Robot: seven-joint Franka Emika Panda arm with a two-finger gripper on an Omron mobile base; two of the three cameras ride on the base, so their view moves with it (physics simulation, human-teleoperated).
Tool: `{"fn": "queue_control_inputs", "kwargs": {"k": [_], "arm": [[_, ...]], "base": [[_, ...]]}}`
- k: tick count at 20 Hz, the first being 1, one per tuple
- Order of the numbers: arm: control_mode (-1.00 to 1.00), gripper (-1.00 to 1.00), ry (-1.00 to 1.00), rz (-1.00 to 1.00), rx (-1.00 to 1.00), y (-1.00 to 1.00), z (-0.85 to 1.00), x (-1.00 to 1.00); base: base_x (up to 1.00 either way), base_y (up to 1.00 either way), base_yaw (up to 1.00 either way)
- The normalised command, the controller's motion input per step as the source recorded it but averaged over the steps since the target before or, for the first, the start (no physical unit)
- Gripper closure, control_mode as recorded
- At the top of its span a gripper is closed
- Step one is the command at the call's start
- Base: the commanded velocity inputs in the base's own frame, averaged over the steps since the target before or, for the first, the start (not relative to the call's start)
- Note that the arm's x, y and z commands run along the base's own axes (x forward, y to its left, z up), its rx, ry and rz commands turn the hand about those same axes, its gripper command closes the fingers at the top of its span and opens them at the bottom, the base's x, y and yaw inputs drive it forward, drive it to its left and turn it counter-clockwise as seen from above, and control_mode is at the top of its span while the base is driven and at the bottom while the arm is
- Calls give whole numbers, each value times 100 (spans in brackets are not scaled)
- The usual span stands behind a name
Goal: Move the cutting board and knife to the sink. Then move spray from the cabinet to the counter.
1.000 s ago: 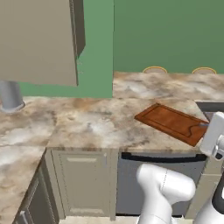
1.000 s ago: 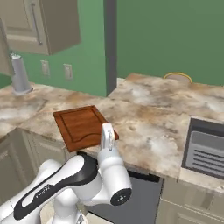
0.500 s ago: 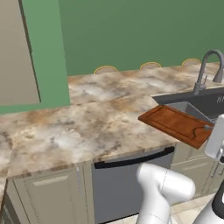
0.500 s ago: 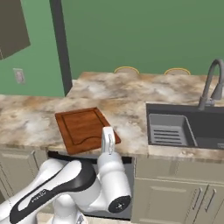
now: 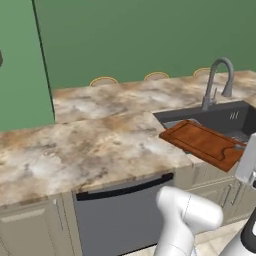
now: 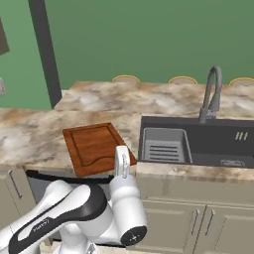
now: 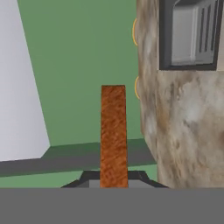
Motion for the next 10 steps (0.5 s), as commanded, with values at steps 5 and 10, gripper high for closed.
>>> {"fn": "queue_control_inputs", "kwargs": {"k": [5, 10], "arm": [[100, 100, 0, 0, 0, 0, 0, 0], [100, 100, 0, 0, 0, 0, 0, 0]], "base": [[17, -73, -1], [22, -73, 0]]}}
